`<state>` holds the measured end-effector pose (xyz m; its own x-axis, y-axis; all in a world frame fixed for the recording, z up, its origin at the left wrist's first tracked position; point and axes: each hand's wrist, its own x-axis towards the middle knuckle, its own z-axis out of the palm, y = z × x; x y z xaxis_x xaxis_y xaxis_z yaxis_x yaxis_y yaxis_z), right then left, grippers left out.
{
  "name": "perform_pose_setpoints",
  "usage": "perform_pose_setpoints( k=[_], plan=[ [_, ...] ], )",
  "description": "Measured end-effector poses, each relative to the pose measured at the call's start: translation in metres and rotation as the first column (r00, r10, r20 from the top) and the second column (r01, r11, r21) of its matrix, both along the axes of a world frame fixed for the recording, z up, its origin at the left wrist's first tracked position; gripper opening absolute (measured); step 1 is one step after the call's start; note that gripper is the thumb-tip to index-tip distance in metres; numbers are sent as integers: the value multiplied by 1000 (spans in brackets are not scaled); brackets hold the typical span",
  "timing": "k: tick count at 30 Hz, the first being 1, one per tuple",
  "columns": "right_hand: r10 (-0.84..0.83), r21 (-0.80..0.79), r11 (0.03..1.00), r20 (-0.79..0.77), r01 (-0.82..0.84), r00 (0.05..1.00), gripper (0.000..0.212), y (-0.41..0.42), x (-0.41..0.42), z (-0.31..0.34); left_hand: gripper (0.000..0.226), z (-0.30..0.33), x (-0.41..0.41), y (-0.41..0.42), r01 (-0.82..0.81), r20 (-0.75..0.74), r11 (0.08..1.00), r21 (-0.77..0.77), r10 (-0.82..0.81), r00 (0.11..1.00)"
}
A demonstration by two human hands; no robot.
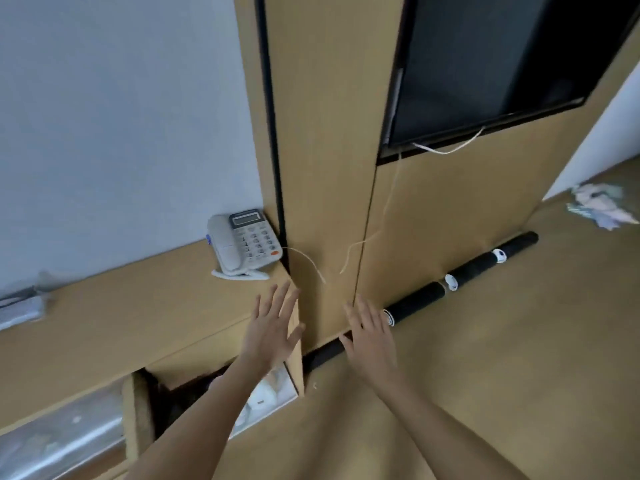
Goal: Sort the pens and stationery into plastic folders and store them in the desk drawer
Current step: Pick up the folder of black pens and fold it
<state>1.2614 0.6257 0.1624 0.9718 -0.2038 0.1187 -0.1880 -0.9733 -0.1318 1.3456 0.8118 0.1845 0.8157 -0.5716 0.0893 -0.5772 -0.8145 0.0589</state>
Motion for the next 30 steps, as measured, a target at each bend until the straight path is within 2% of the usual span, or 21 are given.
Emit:
perform_pose_setpoints(
  k=[4, 6, 8, 11, 15, 17, 19, 22, 26, 30],
  plan=[
    [-272, 74, 959, -12, 272, 962, 69, -131, -78, 9, 69, -2, -39, -153, 244, -74, 970, -10, -244, 967],
    [-413, 73, 907, -50, 415, 910, 66, -198, -129, 12, 75, 3, -67, -239, 363, -81, 930, -51, -367, 927],
    [-533, 51, 843, -64, 536, 844, 64, -250, -181, 14, 80, 9, -101, -315, 459, -75, 888, -25, -460, 885],
    [-679, 76, 729, -42, 680, 733, 67, -310, -249, 18, 66, 6, -154, -403, 624, -94, 780, -43, -625, 775],
    [-833, 89, 544, -64, 834, 550, 68, -375, -308, 16, 78, 3, -206, -500, 789, -105, 611, -57, -790, 604],
    [-864, 85, 489, -88, 868, 495, 68, -394, -319, 17, 81, 3, -214, -533, 831, -77, 545, -112, -838, 540],
    [-903, 86, 411, -96, 908, 418, 69, -424, -335, 13, 79, -5, -226, -587, 866, -114, 477, -147, -878, 464],
    [-946, 87, 295, -113, 952, 303, 69, -479, -358, 7, 76, -11, -244, -675, 906, -123, 392, -158, -918, 376],
    [-980, 91, 104, -163, 990, 118, 70, -551, -393, 10, 83, 0, -279, -778, 957, -101, 253, -145, -965, 240],
    [-988, 103, -69, -144, 992, -53, 70, -611, -434, 14, 85, 8, -324, -874, 983, -96, 124, -135, -989, 112]
  ],
)
